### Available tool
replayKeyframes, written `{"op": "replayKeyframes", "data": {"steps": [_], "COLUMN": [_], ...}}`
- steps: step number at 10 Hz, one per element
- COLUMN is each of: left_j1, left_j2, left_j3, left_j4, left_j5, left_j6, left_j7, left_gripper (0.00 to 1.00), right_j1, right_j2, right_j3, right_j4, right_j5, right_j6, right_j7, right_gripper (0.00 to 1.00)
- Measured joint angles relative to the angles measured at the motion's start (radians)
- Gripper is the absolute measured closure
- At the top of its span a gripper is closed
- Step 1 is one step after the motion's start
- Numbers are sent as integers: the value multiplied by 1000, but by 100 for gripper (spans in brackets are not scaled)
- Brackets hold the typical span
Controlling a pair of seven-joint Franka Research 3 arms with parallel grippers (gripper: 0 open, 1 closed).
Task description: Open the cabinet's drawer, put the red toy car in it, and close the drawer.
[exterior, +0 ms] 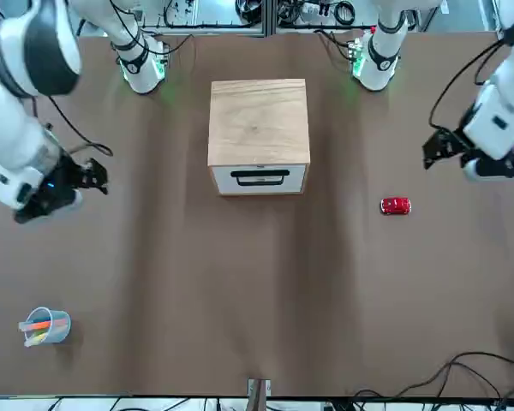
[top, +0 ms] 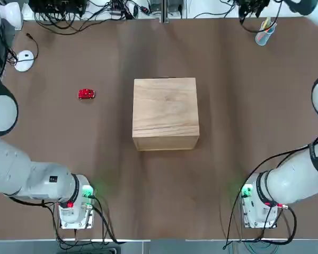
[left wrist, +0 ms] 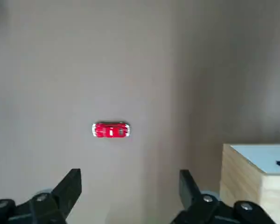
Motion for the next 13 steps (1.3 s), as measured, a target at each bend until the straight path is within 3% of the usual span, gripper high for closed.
{"op": "replayKeyframes", "data": {"steps": [1,2,6,7,10,13], "left_j1": [0,-1,-7,-8,-21,-51], "left_j2": [9,21,79,95,181,287], "left_j3": [-49,-99,-256,-301,-410,-460], "left_j4": [-2,-6,-14,-21,-38,-41], "left_j5": [0,0,0,0,0,0], "left_j6": [-1,-1,0,0,48,141], "left_j7": [-40,-93,-203,-250,-373,-457], "left_gripper": [26,30,92,99,99,99], "right_j1": [25,51,80,96,120,134], "right_j2": [31,61,187,229,316,387], "right_j3": [0,1,9,11,11,13], "right_j4": [2,10,87,119,160,165], "right_j5": [0,2,214,224,239,316], "right_j6": [3,5,6,7,34,69], "right_j7": [-1,-7,-147,-150,-150,-160], "right_gripper": [0,0,0,0,0,0]}}
